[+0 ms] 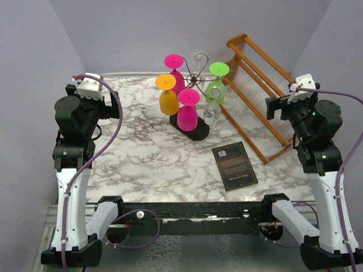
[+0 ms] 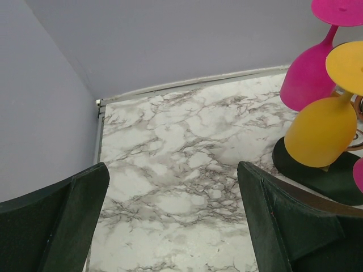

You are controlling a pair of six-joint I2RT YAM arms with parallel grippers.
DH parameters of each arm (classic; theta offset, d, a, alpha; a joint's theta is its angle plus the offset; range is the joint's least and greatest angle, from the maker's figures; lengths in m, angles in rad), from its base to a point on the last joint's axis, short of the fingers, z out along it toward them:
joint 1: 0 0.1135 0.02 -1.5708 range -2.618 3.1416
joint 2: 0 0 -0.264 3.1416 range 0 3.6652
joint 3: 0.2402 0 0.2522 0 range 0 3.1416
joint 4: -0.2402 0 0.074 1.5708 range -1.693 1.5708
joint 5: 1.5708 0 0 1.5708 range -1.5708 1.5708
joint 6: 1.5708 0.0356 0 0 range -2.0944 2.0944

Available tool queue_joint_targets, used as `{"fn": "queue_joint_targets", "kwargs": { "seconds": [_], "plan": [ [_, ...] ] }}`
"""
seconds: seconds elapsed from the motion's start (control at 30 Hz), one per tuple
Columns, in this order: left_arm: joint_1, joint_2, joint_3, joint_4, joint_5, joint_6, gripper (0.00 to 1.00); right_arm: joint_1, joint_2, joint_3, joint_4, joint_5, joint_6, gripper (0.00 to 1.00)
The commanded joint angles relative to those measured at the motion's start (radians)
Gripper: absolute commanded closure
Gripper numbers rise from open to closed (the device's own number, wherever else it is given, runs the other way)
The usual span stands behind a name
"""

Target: Place the wine glass upside down on the wine glass rack

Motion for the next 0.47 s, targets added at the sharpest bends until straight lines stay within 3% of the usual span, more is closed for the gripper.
{"fn": "queue_joint_targets", "kwargs": {
  "seconds": [0.0, 0.43],
  "plan": [
    [0.002, -0.003, 0.019, 0.007, -0.020, -0.008, 0.01, -0.009, -0.005, 0.012, 0.004, -0.030, 0.015, 0.00],
    [0.001, 0.001, 0.026, 0.002, -0.022, -0.005, 0.01, -0.012, -0.002, 0.009, 0.005, -0.038, 0.017, 0.00]
  ]
}}
